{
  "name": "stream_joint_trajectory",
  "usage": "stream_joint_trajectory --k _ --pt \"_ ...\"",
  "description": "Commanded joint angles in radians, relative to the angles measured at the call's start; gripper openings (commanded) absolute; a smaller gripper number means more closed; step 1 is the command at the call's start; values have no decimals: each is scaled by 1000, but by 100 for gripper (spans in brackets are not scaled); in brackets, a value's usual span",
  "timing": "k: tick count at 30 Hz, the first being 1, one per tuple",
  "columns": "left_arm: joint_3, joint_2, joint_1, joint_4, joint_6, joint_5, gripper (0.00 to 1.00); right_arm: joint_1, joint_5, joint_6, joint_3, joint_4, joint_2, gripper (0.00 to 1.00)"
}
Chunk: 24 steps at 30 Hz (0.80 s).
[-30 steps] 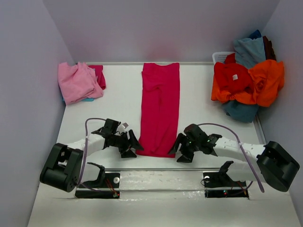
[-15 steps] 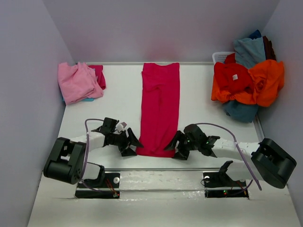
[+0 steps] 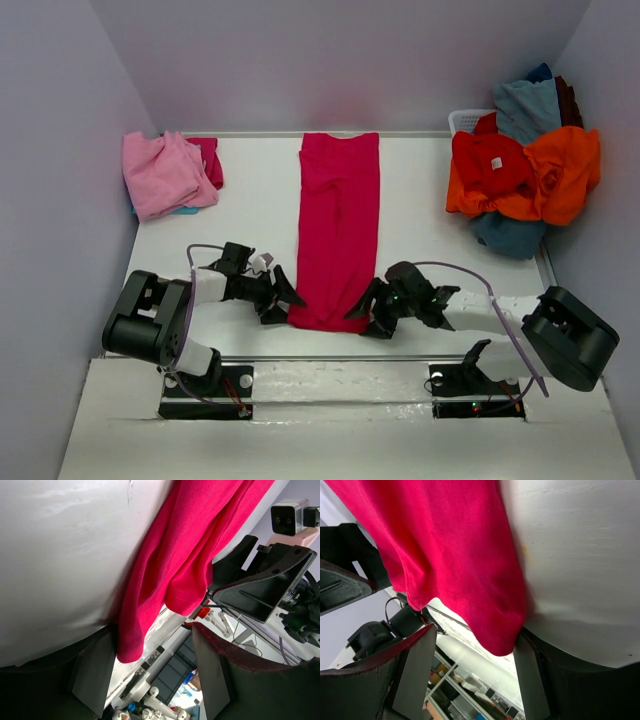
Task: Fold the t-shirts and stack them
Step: Fold the tshirt
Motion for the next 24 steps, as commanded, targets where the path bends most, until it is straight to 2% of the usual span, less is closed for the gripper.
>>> stream_joint_trajectory --k 1,10,13,20,24 --pt "1 39 6 -45 56 -84 72 -3 41 6 -43 -86 43 68" --pt "-8 65 15 -23 64 -72 68 -3 26 26 -63 -50 72 54" --pt "1 69 15 -25 71 -75 64 -3 37 29 -66 -59 58 53" --pt "30 101 15 -32 99 -73 49 -3 64 7 -29 -111 43 47" --pt "53 121 15 -51 126 -78 45 -3 81 4 -22 -137 21 41"
